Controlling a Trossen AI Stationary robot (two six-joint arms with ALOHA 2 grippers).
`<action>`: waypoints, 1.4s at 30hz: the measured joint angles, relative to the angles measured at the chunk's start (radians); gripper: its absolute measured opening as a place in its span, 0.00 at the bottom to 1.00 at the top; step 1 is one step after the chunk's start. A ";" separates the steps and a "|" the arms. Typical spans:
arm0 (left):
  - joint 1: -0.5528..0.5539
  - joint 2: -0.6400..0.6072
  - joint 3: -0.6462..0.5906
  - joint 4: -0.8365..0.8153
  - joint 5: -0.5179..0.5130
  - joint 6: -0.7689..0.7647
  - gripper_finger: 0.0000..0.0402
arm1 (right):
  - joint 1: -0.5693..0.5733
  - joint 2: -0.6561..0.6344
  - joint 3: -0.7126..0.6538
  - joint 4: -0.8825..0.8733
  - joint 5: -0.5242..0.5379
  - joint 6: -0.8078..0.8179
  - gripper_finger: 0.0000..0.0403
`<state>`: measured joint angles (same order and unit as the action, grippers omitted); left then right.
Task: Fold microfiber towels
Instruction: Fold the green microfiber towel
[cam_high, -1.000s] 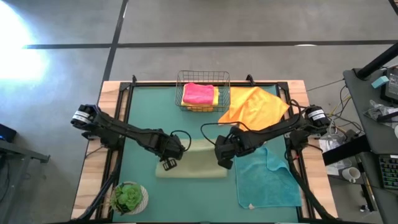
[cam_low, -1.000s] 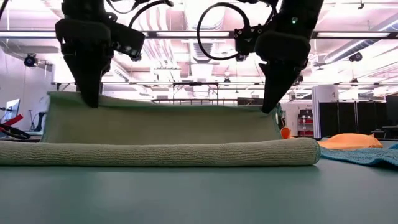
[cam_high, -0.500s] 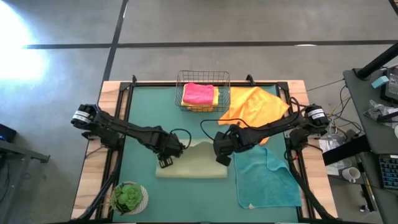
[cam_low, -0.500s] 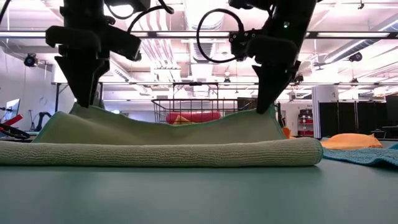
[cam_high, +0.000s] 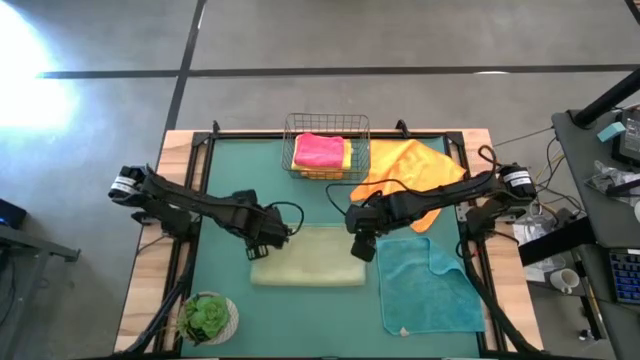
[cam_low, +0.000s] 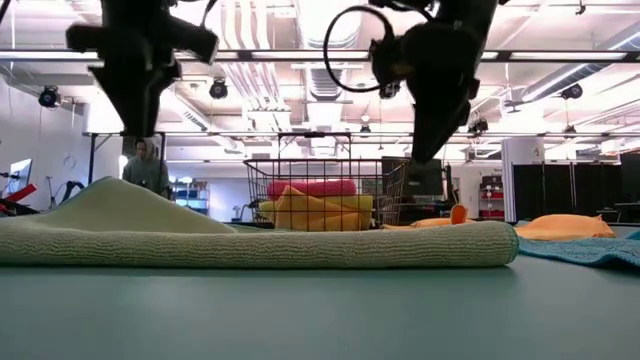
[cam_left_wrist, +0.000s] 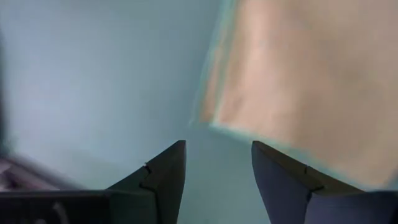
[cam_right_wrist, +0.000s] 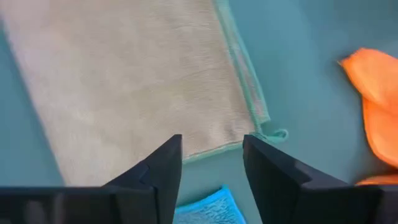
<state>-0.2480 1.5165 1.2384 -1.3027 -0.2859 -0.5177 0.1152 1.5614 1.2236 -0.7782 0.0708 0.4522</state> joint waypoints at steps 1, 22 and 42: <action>-0.006 -0.007 -0.002 0.034 0.013 0.000 0.42 | 0.001 -0.001 0.000 0.000 -0.003 -0.009 0.40; -0.035 0.002 -0.240 0.542 0.143 -0.119 0.41 | -0.009 0.093 -0.012 0.104 -0.076 -0.121 0.17; -0.016 -0.010 -0.401 0.637 0.228 -0.206 0.41 | -0.084 0.093 -0.156 0.380 -0.135 -0.138 0.02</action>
<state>-0.2638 1.5070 0.8375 -0.6661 -0.0579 -0.7235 0.0315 1.6543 1.0674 -0.3981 -0.0639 0.3141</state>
